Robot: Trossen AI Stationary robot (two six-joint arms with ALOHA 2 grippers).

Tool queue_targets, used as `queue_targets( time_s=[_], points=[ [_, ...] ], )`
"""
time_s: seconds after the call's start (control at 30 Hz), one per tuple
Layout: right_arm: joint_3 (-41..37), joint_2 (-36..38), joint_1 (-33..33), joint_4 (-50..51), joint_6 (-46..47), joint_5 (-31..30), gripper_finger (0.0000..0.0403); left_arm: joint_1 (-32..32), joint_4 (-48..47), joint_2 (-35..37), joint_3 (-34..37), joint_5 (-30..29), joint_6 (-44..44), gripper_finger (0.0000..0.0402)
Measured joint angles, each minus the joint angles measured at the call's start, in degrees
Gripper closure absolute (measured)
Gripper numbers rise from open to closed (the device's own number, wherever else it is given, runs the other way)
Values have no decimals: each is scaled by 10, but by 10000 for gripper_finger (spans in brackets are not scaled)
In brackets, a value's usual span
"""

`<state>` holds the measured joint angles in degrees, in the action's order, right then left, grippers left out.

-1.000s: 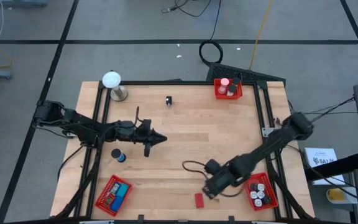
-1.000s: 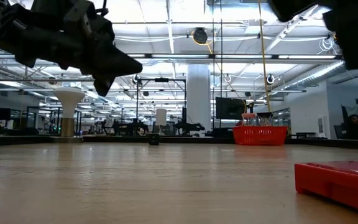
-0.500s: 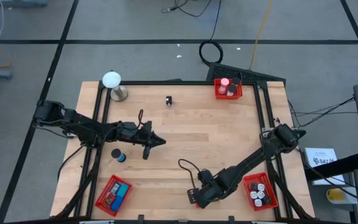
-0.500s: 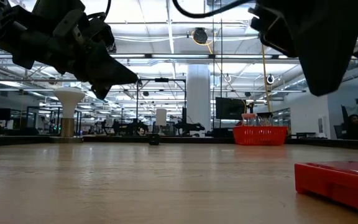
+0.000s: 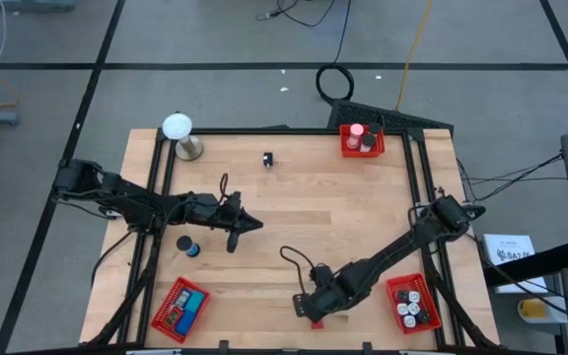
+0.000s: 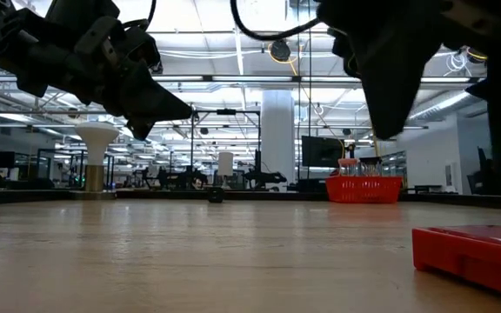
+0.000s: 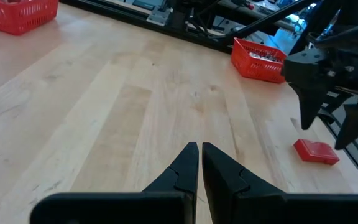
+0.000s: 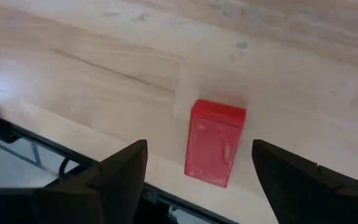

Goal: Pick & Place Office items
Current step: Put the red digital clock into the bottom left red basket

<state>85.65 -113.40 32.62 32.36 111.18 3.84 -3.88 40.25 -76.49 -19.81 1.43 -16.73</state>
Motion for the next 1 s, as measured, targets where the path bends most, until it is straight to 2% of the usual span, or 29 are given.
queue_targets(
  time_s=[0.4,0.53,0.77,1.0],
  points=[
    [0,-47,1,-38,22,57,130,0,-3,0,0,-4,-2,380],
    [0,-50,-3,-24,23,66,166,0,-3,0,0,-5,-2,380],
    [1,-49,-7,-10,10,52,264,0,-14,0,0,-5,-2,380],
    [4,-38,-22,-2,-11,28,263,1,-32,15,1,-4,0,380]
  ],
)
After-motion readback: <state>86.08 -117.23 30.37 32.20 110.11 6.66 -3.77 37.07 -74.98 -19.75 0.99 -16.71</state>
